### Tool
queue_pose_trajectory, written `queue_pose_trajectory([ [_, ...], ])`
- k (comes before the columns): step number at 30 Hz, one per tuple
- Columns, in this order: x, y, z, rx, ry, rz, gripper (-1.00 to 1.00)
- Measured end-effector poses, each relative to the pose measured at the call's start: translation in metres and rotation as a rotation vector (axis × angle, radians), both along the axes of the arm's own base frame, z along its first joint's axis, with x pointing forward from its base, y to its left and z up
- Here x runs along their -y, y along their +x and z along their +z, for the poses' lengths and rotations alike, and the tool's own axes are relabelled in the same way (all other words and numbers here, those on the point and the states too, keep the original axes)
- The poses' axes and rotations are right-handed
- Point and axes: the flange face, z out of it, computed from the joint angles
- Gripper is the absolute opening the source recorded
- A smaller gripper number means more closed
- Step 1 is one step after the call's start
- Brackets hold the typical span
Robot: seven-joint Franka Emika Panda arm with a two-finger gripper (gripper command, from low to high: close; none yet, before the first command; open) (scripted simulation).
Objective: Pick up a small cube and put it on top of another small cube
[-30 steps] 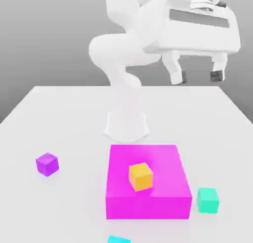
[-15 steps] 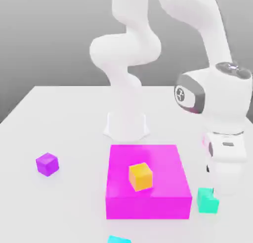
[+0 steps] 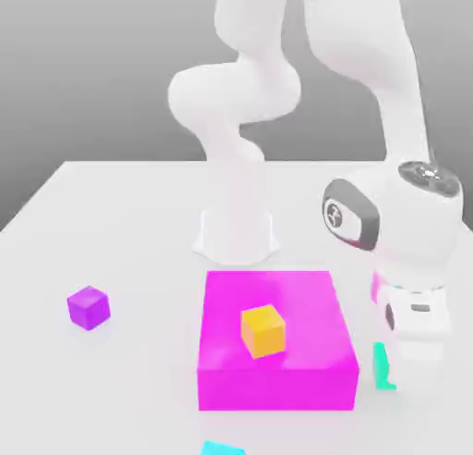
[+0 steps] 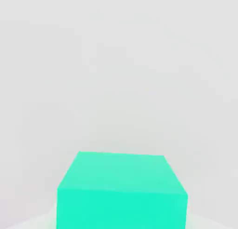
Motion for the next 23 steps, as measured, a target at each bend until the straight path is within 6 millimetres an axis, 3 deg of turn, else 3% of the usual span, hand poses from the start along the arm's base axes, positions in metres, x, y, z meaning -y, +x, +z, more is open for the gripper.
queue_pose_trajectory([
  [3,0.025,0.007,0.032,0.003,-0.004,-0.099,-1.00],
  [7,0.088,0.020,0.072,0.005,-0.007,-0.326,-1.00],
  [14,0.167,0.004,0.132,0.001,0.000,-0.651,-1.00],
  [16,0.178,0.001,0.126,-0.001,0.003,-0.700,-1.00],
  [19,0.181,0.000,0.094,-0.001,0.003,-0.714,-1.00],
  [20,0.182,0.000,0.082,-0.001,0.002,-0.716,1.00],
  [23,0.182,0.000,0.082,-0.001,0.002,-0.716,1.00],
])
